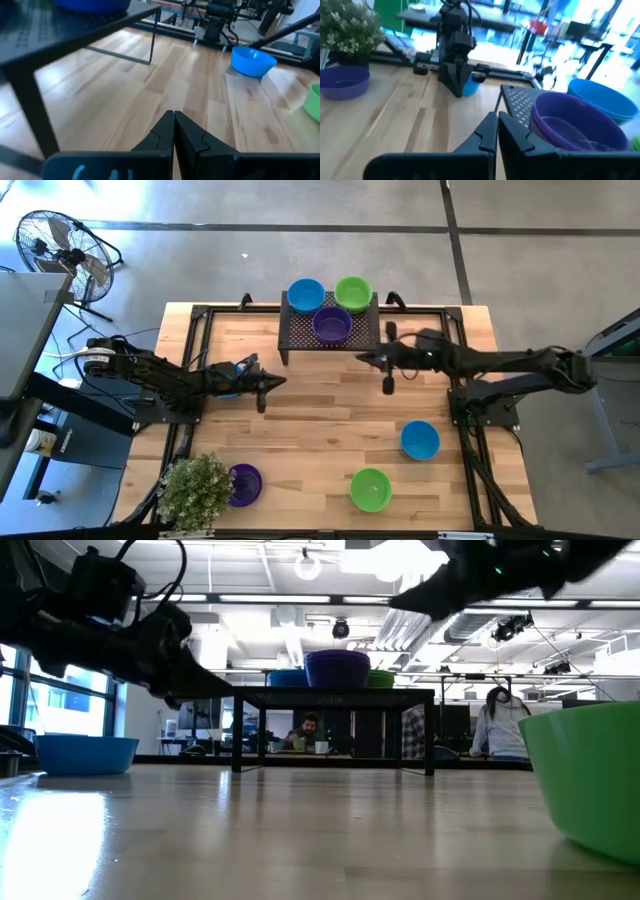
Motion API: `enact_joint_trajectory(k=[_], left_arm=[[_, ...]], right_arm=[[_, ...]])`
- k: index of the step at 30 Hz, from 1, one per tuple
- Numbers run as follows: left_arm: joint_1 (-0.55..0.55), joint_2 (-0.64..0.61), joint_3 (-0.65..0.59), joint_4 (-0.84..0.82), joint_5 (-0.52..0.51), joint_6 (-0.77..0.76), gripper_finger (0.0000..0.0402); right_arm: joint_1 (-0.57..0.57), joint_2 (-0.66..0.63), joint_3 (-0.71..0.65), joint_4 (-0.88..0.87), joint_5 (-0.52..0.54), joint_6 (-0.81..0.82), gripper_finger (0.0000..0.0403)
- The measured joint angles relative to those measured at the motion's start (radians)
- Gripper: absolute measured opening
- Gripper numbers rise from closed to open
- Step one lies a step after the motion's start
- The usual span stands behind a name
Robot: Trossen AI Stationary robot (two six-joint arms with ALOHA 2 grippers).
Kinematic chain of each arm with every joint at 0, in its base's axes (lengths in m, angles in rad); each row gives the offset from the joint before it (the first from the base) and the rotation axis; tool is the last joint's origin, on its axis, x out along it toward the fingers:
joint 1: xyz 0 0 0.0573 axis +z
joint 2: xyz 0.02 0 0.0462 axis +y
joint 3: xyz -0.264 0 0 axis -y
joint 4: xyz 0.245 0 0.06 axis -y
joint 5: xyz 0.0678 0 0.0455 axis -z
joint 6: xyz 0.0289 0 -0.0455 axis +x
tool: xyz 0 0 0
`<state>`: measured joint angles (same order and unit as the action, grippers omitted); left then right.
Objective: Pick & Place Mini bowls
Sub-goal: Stack the top blue bowl on the blue bowl on the shelf
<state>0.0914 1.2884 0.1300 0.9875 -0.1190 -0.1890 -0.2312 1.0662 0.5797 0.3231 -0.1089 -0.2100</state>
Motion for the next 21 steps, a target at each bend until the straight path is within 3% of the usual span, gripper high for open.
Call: enact_joint_trajectory(k=[5, 13, 21], left_arm=[[0.0, 0.0, 0.072, -0.123, 0.015, 0.018, 0.0], [-0.03, -0.007, 0.269, -0.527, 0.071, -0.021, 0.0], [-0.153, -0.044, 0.489, -1.156, -0.083, -0.241, 0.0]], right_arm=[[-0.015, -0.081, -0.161, 0.148, 0.002, 0.013, 0.0008], [-0.038, -0.135, -0.271, 0.234, 0.001, 0.011, 0.0003], [-0.037, -0.14, -0.296, 0.235, -0.006, -0.034, 0.0001]])
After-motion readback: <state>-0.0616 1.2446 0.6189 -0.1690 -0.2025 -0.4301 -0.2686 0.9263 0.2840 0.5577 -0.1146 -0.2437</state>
